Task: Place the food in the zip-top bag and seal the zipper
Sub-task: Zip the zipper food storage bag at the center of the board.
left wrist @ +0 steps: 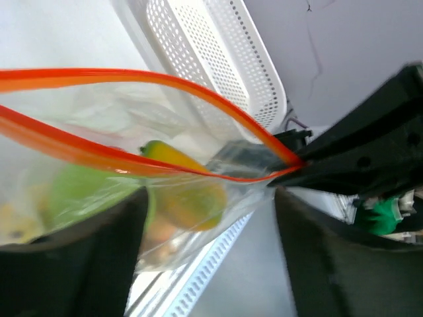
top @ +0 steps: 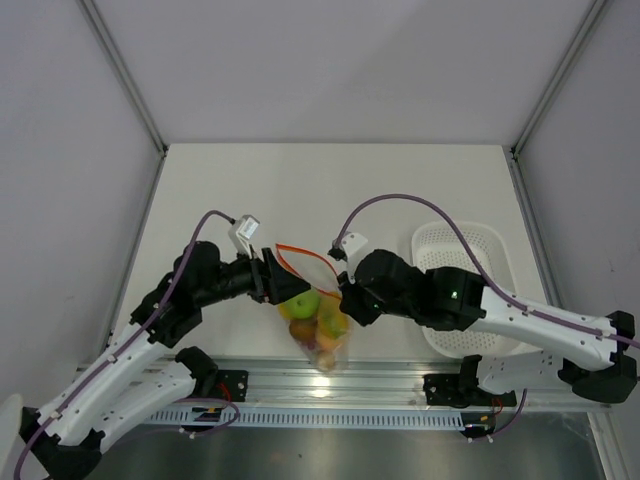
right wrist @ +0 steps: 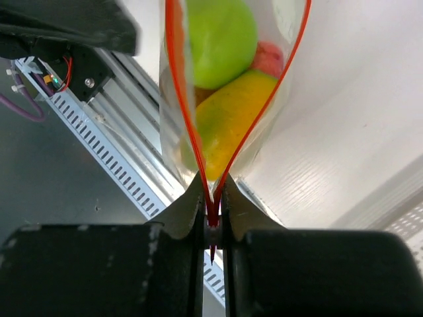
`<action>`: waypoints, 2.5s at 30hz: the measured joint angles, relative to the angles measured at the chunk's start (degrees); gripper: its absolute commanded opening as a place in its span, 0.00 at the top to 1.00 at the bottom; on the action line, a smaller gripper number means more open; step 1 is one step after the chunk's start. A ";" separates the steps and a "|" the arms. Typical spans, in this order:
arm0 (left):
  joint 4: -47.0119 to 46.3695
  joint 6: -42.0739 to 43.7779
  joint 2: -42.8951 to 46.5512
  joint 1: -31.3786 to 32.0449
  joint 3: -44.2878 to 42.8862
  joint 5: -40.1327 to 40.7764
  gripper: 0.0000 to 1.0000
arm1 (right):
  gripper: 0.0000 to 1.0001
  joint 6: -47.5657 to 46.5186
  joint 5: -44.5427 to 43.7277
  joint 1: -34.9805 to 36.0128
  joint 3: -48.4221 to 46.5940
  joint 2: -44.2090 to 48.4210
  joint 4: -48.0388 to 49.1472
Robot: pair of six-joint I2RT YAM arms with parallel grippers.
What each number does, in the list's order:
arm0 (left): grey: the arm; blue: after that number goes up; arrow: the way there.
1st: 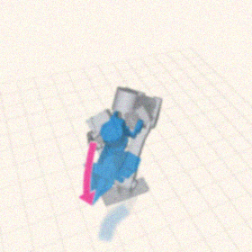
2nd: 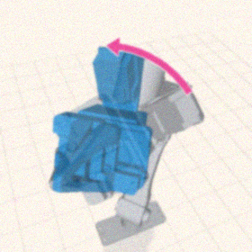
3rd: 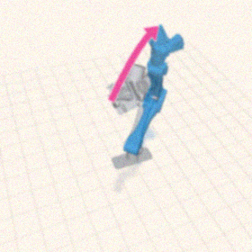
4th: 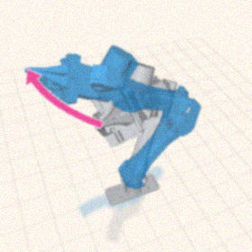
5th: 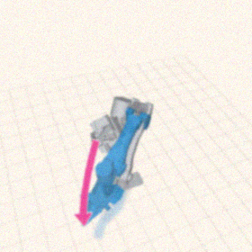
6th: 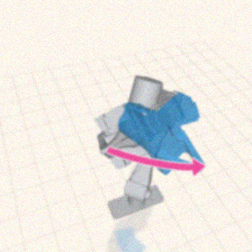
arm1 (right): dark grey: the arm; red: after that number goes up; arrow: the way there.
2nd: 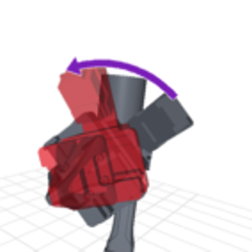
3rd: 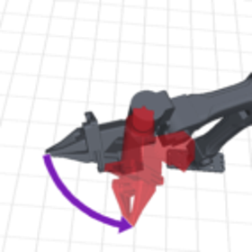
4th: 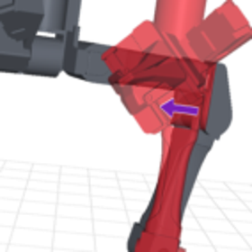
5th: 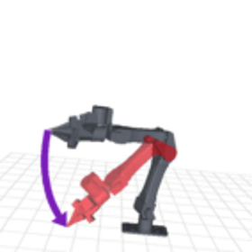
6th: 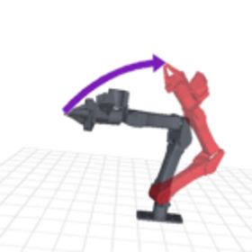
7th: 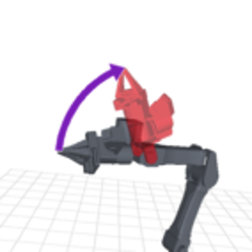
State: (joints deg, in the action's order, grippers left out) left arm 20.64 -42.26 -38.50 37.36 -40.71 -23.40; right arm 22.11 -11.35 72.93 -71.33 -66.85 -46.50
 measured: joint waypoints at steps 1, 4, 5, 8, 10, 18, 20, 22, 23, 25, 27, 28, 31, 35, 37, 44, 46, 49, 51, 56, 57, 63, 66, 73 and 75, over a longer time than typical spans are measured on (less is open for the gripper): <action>1.07 1.70 0.55 0.00 -1.20 0.96 0.12 | 1.00 -0.96 0.70 -0.81 -0.44 0.39 -0.42; 2.23 5.90 2.10 0.00 -4.28 1.22 0.00 | 1.00 -3.63 4.20 -4.79 -0.79 2.32 -0.92; 2.12 6.88 2.51 0.00 -5.03 0.85 0.00 | 1.00 -4.42 5.90 -6.10 -0.79 3.06 -1.05; -0.37 11.67 4.00 0.00 -6.54 -2.86 0.01 | 1.00 -7.43 12.22 -10.67 -0.76 5.03 -1.03; -3.15 14.10 4.70 0.00 -6.95 -6.67 0.01 | 1.00 -9.11 15.89 -12.61 -0.76 5.57 -1.01; -18.25 22.69 1.86 1.64 -7.13 -23.19 0.00 | 1.00 -15.39 31.58 -17.64 -0.83 4.07 -1.40; -20.33 25.03 0.98 2.60 -7.10 -25.29 0.00 | 1.00 -16.35 34.60 -17.68 -1.25 3.74 -2.29; -22.43 27.78 -0.24 3.50 -7.10 -27.69 0.01 | 1.00 -16.96 36.94 -17.68 -1.77 3.63 -2.89; -23.45 29.75 -1.36 4.13 -7.10 -29.31 0.01 | 1.00 -17.27 38.23 -17.68 -2.08 3.69 -3.15; -24.98 32.39 -3.39 5.22 -7.10 -30.93 0.01 | 1.00 -17.68 39.95 -17.68 -2.34 3.89 -3.15; -26.58 34.91 -5.75 6.78 -7.02 -31.47 0.00 | 1.00 -17.90 41.57 -17.68 -2.36 4.46 -3.32; -27.93 35.82 -6.95 7.50 -6.86 -31.69 0.00 | 1.00 -17.94 42.32 -17.68 -2.36 4.81 -3.39; -31.23 37.57 -10.54 9.05 -6.14 -32.87 0.00 | 1.00 -18.12 44.04 -17.68 -2.45 5.86 -3.63; -32.98 39.54 -15.17 9.57 -6.27 -34.40 0.01 | 1.00 -18.18 45.94 -17.66 -2.56 6.86 -4.20; -32.94 40.72 -17.42 9.55 -6.36 -34.86 0.00 | 1.00 -18.25 46.36 -17.68 -2.56 7.10 -4.31; -36.94 37.97 -21.07 9.64 -5.70 -37.20 0.18 | 1.00 -19.21 46.60 -17.68 -2.54 7.82 -5.09; -38.53 36.26 -22.05 9.84 -5.46 -37.88 0.23 | 1.00 -19.50 46.58 -17.68 -2.54 7.82 -5.29; -38.47 34.80 -22.60 10.16 -5.03 -37.90 0.26 | 1.00 -20.04 46.58 -17.81 -2.54 7.82 -5.55; -37.81 34.62 -22.69 10.32 -5.03 -37.90 0.26 | 1.00 -20.41 46.56 -17.94 -2.54 7.82 -5.55; -34.97 34.73 -22.29 10.78 -4.63 -37.90 0.26 | 1.00 -20.76 46.56 -18.43 -2.54 7.56 -5.60; -34.80 34.71 -21.77 10.80 -4.07 -37.86 0.26 | 1.00 -20.81 46.53 -18.64 -2.54 7.43 -5.62; -30.27 35.41 -18.38 11.28 -2.25 -36.41 0.43 | 1.00 -20.87 46.14 -20.48 -2.14 7.02 -5.51; -26.93 36.11 -17.77 11.39 -2.25 -34.01 0.57 | 1.00 -20.85 46.07 -20.83 -1.81 7.02 -5.18; -21.38 35.80 -14.27 11.39 -1.64 -28.17 0.76 | 0.92 -19.65 43.85 -20.98 0.22 6.97 -2.38; -20.50 35.01 -12.13 11.39 -1.07 -26.73 0.83 | 0.87 -18.86 43.01 -21.00 1.22 6.95 -1.09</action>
State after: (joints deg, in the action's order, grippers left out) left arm 0.14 -7.25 -50.63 48.75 -41.78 -50.13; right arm 3.25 31.66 51.92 -70.11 -59.90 -47.59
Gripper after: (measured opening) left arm 0.223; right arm 0.098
